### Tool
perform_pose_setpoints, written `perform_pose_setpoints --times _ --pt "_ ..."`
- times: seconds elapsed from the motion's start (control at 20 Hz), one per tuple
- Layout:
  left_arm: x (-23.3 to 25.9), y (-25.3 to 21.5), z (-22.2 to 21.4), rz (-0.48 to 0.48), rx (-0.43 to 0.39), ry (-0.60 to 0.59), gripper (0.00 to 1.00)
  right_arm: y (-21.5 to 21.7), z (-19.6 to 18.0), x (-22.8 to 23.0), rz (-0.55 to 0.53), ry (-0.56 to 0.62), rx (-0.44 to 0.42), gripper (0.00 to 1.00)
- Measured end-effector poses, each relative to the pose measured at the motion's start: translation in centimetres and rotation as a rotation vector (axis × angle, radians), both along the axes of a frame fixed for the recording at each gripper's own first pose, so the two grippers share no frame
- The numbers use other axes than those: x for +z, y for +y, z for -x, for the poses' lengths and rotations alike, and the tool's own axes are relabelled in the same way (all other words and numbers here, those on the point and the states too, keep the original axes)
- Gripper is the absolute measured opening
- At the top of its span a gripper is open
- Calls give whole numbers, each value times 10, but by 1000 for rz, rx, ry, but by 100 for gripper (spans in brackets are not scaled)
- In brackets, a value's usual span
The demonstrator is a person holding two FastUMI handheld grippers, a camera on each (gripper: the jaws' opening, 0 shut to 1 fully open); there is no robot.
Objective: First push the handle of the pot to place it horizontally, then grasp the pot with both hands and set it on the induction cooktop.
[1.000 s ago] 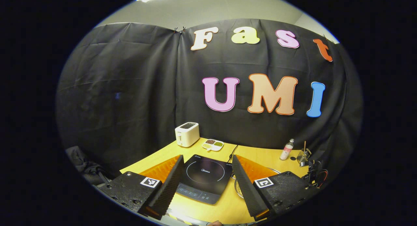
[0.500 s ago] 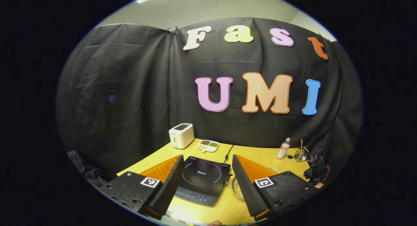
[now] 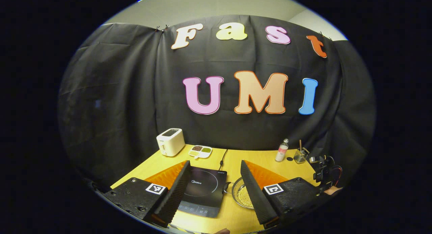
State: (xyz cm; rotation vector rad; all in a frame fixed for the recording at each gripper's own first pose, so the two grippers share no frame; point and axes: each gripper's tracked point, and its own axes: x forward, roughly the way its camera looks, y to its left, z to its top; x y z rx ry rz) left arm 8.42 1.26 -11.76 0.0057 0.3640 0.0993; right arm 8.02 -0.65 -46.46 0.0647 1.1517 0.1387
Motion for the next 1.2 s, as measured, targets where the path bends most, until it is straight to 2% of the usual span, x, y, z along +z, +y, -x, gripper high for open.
perform_pose_setpoints --times 0.05,0.1,0.15,0.2,0.3,0.35,0.45,0.55,0.6,0.65,0.75,0.9,1.0,1.2 --pt "-10 0 -2 28 -23 17 87 2 0 5 8 -4 -21 3" --pt "-19 1 -6 50 -48 31 90 4 1 10 18 -12 -43 3" --pt "-28 3 -10 66 -71 43 91 5 1 16 31 -19 -68 0" --pt "-41 5 -12 77 -97 68 90 5 3 20 43 -25 -96 3" --pt "-68 9 -17 96 -138 117 90 9 3 27 49 -37 -147 0" --pt "-79 11 -19 109 -149 136 91 10 1 31 58 -49 -171 5" --pt "-99 14 -23 147 -177 185 91 8 1 36 94 -64 -212 5" --pt "-112 19 -32 138 -205 211 91 13 -5 49 91 -99 -243 18" --pt "-120 22 -36 125 -218 229 91 14 -8 54 91 -112 -253 15" --pt "-127 21 -42 122 -228 243 91 15 -9 54 91 -116 -253 23" --pt "-141 14 -51 145 -237 287 91 10 -8 50 118 -93 -243 53" --pt "-166 -8 -56 206 -264 357 92 2 -16 48 112 -84 -261 48" --pt "-187 -16 -56 202 -284 410 92 -5 -21 42 104 -65 -266 48" --pt "-220 -21 -65 203 -243 488 91 -17 -31 26 97 -31 -248 48"
